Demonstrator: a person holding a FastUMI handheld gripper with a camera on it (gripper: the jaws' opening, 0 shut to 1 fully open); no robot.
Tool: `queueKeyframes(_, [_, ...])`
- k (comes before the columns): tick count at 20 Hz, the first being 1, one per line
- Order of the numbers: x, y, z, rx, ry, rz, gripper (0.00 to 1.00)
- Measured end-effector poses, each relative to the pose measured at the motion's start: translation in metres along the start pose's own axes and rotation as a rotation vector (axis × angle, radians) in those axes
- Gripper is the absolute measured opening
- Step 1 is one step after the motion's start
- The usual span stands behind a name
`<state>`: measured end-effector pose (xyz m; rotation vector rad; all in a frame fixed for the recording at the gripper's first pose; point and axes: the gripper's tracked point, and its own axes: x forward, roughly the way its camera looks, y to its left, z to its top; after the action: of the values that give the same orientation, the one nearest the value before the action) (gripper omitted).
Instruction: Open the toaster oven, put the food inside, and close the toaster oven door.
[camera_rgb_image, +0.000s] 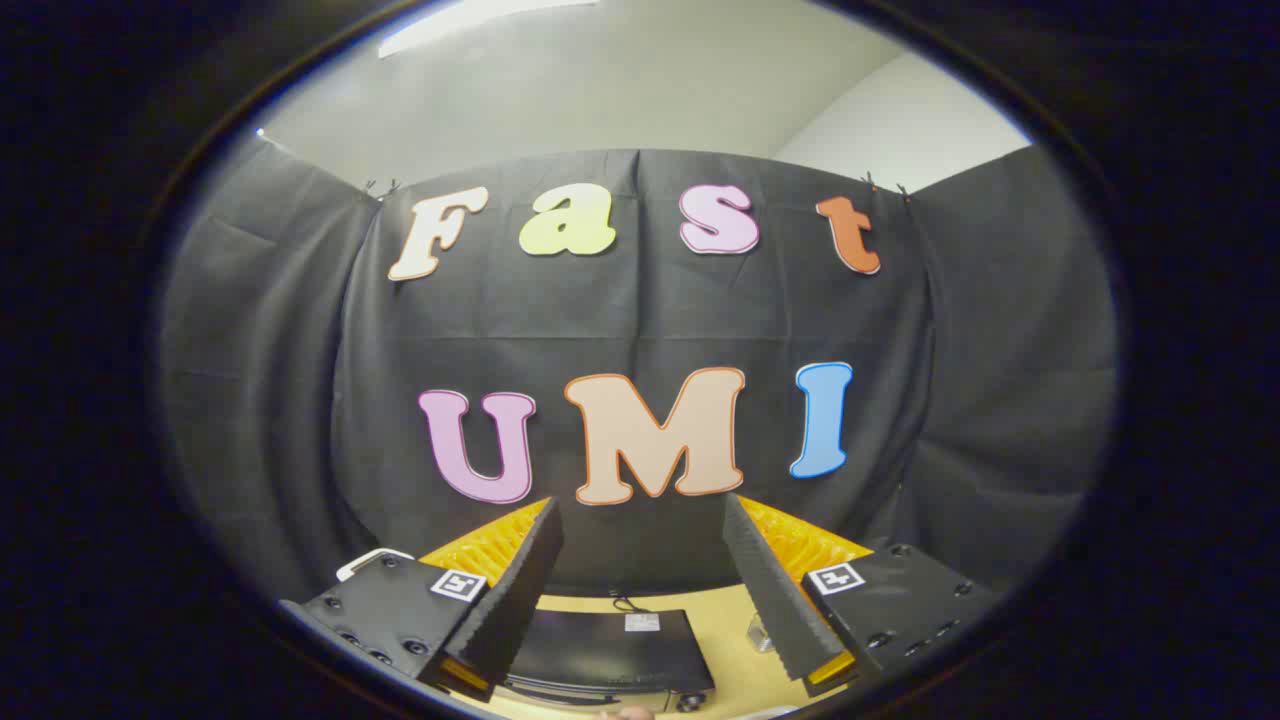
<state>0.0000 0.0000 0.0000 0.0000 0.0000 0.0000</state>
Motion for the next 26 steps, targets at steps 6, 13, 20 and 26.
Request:
queueKeyframes(6, [0.001,-0.002,-0.002,0.011,-0.003,-0.021,1.00])
queueKeyframes(13, [0.003,0.000,-0.009,-0.010,0.010,-0.034,1.00])
queueKeyframes(20, [0.004,0.004,-0.027,-0.019,0.031,-0.031,1.00])
queueKeyframes(26, [0.013,0.034,-0.096,0.000,0.110,0.011,1.00])
